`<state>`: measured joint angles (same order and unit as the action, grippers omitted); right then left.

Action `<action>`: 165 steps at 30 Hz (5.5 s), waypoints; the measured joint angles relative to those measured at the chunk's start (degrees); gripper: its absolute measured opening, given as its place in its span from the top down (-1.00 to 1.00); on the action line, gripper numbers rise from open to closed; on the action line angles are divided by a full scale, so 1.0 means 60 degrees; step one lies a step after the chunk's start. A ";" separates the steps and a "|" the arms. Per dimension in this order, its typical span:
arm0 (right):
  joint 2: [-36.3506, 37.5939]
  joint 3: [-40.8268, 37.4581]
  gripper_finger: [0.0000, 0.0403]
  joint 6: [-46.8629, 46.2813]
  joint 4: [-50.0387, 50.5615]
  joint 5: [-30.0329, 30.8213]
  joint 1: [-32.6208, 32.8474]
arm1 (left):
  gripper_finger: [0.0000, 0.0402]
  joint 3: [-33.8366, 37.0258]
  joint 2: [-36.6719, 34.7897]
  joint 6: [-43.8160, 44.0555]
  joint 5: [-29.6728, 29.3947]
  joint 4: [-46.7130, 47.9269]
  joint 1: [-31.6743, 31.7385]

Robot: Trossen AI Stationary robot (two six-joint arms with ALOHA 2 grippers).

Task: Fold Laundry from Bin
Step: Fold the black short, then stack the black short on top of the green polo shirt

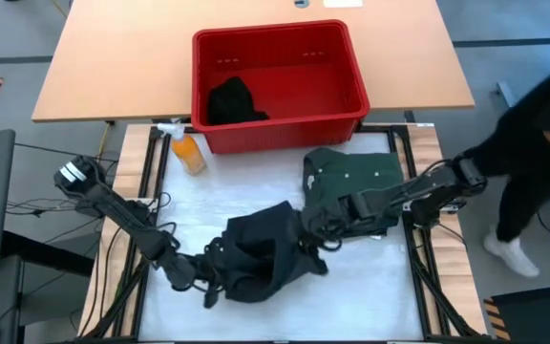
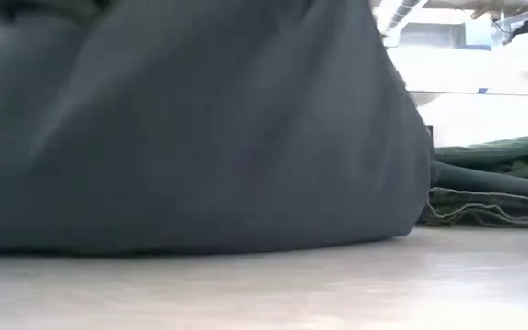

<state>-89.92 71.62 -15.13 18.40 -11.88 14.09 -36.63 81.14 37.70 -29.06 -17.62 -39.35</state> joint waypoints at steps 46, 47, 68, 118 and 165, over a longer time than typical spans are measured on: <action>-0.0082 -0.2316 0.87 -0.4237 -0.0065 0.2477 -0.2820 | 0.08 0.1216 -0.3846 0.1264 0.0094 0.1361 0.1911; -0.0079 -0.2314 0.87 -0.4242 -0.0091 0.2478 -0.2874 | 0.08 0.1207 -0.3643 0.0517 0.0063 0.0579 0.1905; -0.0082 -0.1654 0.48 -0.3652 0.0645 0.1465 -0.3758 | 0.49 -0.0409 0.0116 0.0400 0.1282 0.1294 0.3874; -0.2146 0.0052 0.88 -0.0501 -0.0306 0.2338 -0.2886 | 1.00 -0.0438 0.0438 0.1004 0.0906 0.2431 0.5257; -0.1831 0.0054 -0.02 -0.5573 0.0291 0.1978 -0.0857 | 0.87 -0.0447 -0.2907 0.5135 0.0032 0.8891 0.1330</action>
<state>-100.90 71.94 -48.57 20.15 -0.01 8.95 -39.31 63.70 68.52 -28.87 35.73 -31.38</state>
